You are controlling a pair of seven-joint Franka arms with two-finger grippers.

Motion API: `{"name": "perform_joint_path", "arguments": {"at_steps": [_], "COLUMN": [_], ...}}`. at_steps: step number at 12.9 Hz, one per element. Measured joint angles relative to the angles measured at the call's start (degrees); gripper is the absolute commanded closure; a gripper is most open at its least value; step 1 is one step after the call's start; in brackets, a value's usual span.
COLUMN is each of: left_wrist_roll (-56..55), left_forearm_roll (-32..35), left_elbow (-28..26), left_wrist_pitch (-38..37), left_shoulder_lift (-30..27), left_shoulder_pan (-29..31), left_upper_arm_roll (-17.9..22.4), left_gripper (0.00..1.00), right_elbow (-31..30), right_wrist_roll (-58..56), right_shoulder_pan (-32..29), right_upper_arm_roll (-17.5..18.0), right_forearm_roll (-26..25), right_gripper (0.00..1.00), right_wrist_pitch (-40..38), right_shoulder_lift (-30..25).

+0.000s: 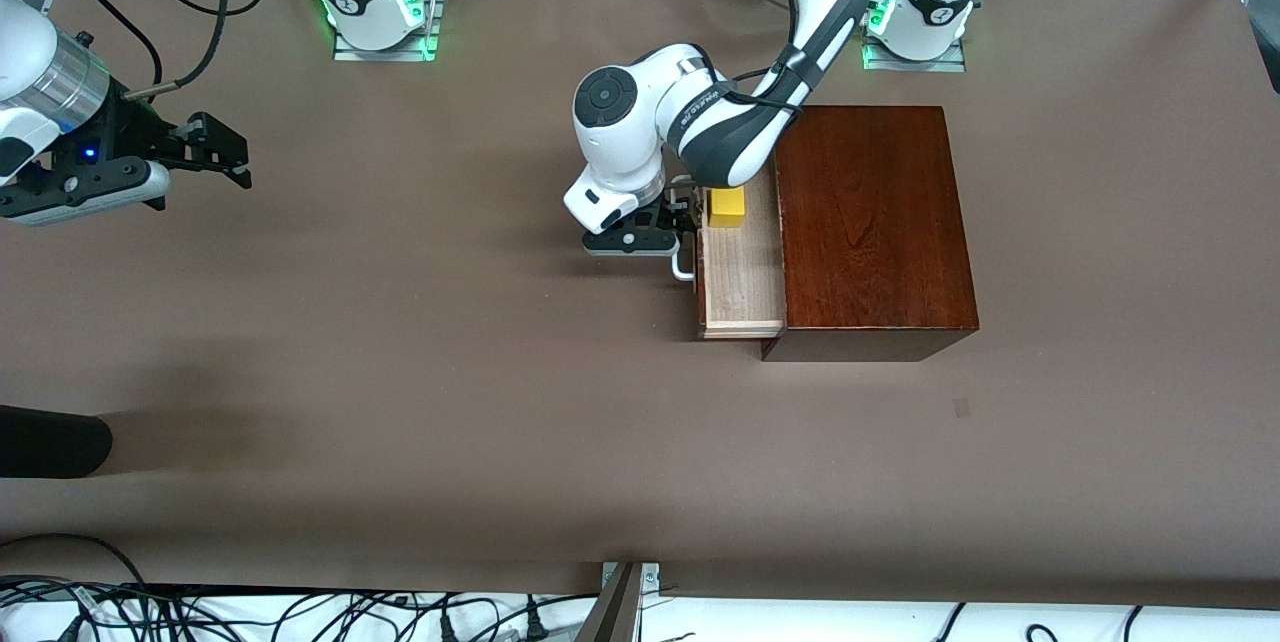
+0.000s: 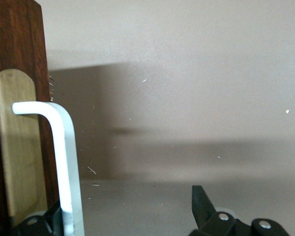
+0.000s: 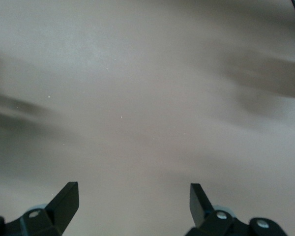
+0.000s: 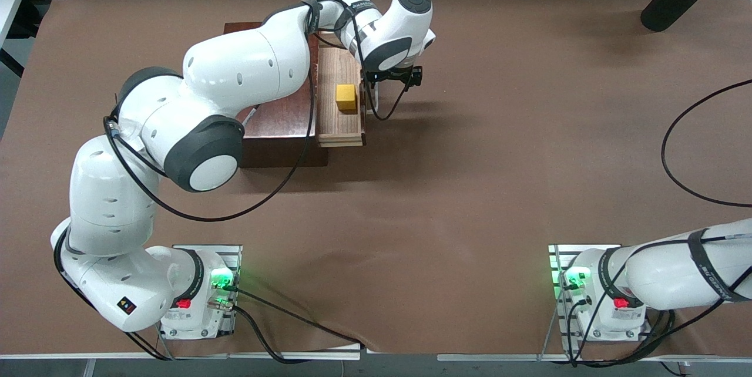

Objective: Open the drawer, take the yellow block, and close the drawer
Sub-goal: 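Pull the drawer open by its handle with the left gripper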

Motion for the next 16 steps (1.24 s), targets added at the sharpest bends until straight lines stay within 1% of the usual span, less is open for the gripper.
{"name": "perform_joint_path", "arguments": {"at_steps": [3,8,13,14,16], "left_wrist_roll": [-0.28,-2.55,-3.28,-3.3,-3.3], "left_forearm_roll": [0.09,-0.78,-1.13,-1.3,-1.39], "left_elbow": [0.21,0.38,0.76,1.49,5.14], "left_wrist_pitch": [0.01,1.55,1.26,0.58,-4.07], "left_shoulder_lift": [0.22,0.64,0.74,0.7,0.36], "left_shoulder_pan": [-0.71,-1.55,-1.51,-1.53,-1.55], "left_upper_arm_roll": [0.57,0.26,0.29,0.2,0.05], "left_gripper": [0.0,0.0,0.0,0.0,0.0], "right_elbow": [0.0,0.0,0.0,0.0,0.0], "right_wrist_roll": [0.0,0.0,0.02,0.03,0.12], "right_shoulder_pan": [0.0,0.0,0.0,0.0,0.01], "right_upper_arm_roll": [0.0,0.0,0.0,0.0,0.01], "right_forearm_roll": [0.0,0.0,0.0,0.0,0.0], "right_gripper": [0.0,0.0,0.0,0.0,0.0], "right_wrist_pitch": [0.0,0.0,0.0,0.0,0.0], "right_shoulder_lift": [0.0,0.0,0.1,0.19,0.33]}}
